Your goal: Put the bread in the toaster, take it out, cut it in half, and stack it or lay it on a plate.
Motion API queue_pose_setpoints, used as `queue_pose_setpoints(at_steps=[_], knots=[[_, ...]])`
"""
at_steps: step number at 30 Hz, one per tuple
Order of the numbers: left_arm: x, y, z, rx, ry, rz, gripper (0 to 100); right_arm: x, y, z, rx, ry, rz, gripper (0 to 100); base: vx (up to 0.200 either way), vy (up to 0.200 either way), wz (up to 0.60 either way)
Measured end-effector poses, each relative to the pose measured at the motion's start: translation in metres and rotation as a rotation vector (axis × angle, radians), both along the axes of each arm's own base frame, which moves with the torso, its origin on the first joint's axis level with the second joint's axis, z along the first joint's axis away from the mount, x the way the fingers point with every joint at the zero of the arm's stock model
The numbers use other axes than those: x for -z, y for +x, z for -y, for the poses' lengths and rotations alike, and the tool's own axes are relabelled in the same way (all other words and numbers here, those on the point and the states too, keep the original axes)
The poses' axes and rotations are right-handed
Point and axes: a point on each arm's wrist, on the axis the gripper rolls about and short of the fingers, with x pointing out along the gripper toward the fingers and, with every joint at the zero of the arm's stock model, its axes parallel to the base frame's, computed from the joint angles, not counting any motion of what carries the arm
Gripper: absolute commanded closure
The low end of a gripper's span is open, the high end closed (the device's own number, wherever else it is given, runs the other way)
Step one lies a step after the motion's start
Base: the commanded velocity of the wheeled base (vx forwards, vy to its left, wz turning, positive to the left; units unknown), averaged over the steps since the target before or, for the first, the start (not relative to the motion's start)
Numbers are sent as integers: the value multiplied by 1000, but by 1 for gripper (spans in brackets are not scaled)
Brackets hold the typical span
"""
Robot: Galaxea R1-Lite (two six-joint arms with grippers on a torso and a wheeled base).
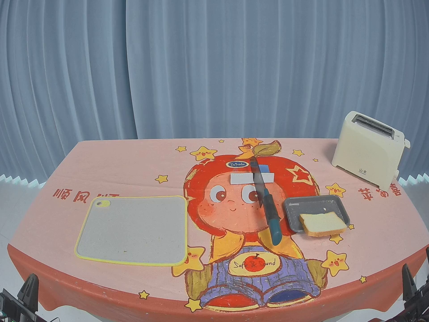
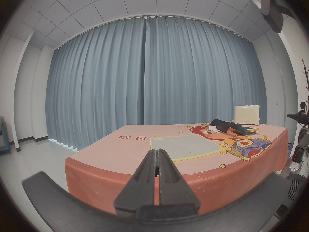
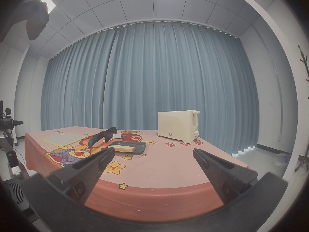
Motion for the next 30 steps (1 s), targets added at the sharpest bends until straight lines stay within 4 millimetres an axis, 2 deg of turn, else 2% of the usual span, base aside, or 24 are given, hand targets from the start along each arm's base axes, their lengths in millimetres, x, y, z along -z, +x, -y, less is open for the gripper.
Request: queue_pose_setpoints(at_steps=[3, 10, 22, 30], knots=[[0, 0, 0, 0, 0, 0, 100, -2, 0, 0, 0, 0, 16, 0, 0, 0, 0], [0, 0, 0, 0, 0, 0, 100, -19, -2, 0, -1, -13, 186, 0, 0, 0, 0], [0, 0, 0, 0, 0, 0, 100, -19, -6, -2, -93, -17, 62, 0, 0, 0, 0], [0, 0, 0, 0, 0, 0, 100, -40, -5, -1, -116, 60, 40, 0, 0, 0, 0]])
